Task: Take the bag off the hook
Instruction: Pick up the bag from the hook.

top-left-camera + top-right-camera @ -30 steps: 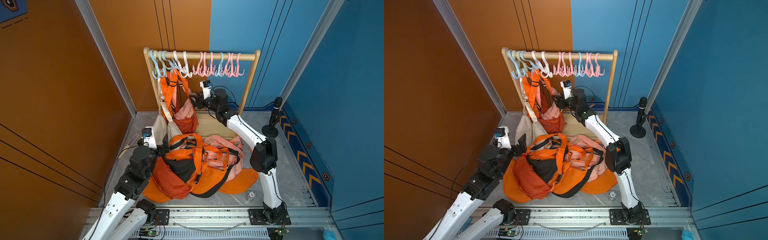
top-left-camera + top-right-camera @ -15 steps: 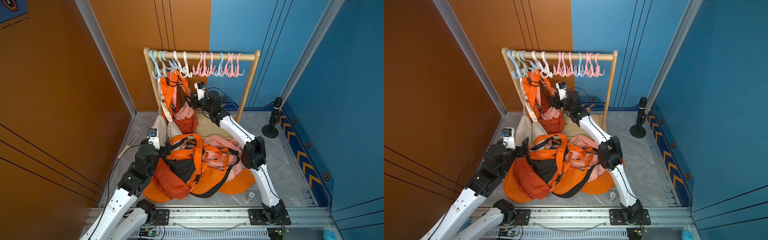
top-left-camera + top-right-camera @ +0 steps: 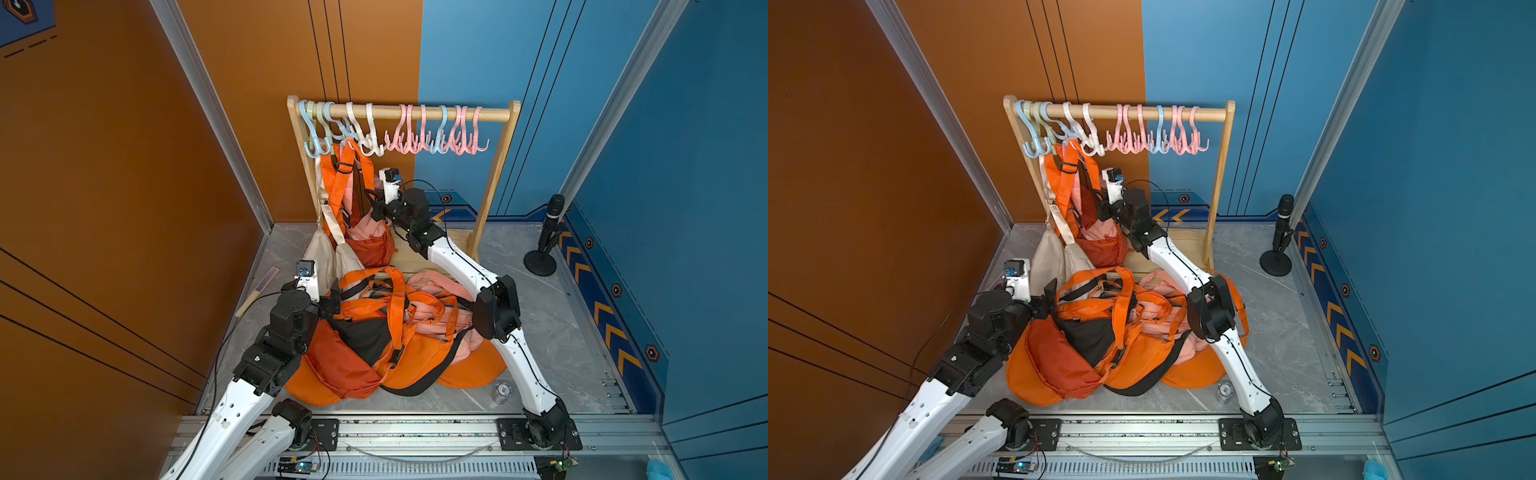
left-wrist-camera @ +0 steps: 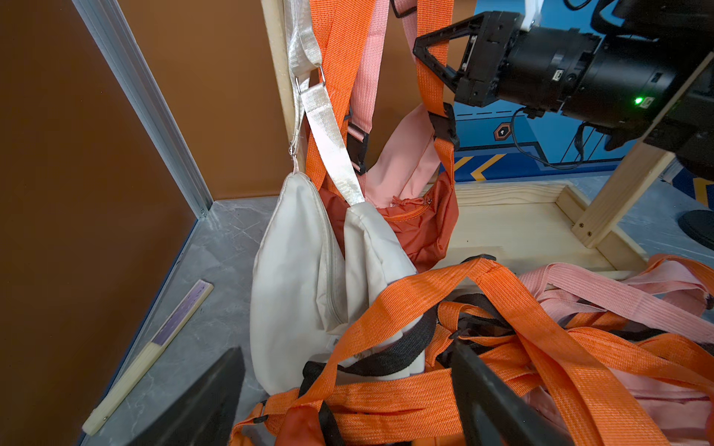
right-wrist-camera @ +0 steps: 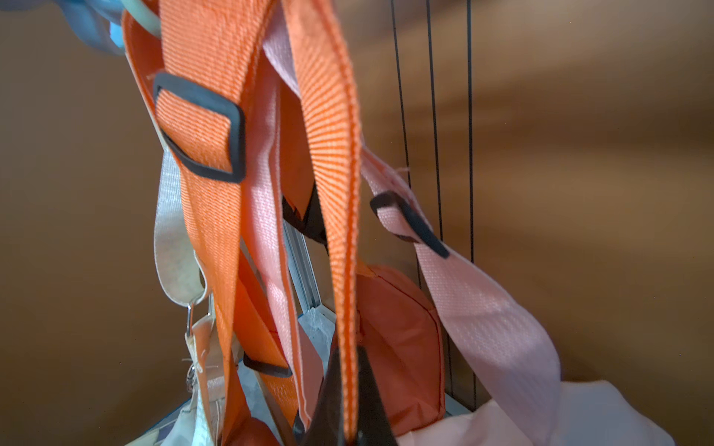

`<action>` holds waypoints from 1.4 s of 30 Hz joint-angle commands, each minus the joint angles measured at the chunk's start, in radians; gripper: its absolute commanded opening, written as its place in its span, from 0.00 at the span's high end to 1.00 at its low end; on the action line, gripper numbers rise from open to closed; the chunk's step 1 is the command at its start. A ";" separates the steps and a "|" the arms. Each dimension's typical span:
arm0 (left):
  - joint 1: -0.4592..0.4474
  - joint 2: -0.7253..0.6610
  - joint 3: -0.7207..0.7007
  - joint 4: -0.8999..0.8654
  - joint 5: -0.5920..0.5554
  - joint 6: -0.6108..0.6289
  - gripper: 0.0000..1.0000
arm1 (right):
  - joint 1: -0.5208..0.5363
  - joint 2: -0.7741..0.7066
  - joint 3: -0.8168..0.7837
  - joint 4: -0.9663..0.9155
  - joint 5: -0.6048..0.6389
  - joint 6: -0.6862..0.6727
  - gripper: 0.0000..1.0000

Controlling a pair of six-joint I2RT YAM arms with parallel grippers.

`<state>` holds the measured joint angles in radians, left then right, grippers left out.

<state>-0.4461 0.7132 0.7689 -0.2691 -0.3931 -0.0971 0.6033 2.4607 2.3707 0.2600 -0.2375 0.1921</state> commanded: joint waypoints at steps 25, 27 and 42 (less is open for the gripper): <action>0.094 0.616 0.419 0.481 0.148 0.093 0.15 | -0.155 -0.522 -0.478 0.073 0.015 0.001 1.00; 0.109 0.675 0.475 0.494 0.170 0.100 0.15 | -0.167 -0.531 -0.490 0.077 0.007 0.013 1.00; 0.228 1.059 0.815 0.616 0.543 -0.022 0.15 | -0.222 -0.545 -0.506 0.081 -0.041 0.060 1.00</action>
<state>-0.2337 1.7405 1.5379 0.2684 0.0364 -0.0792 0.4107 1.9507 1.8576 0.3077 -0.2691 0.2150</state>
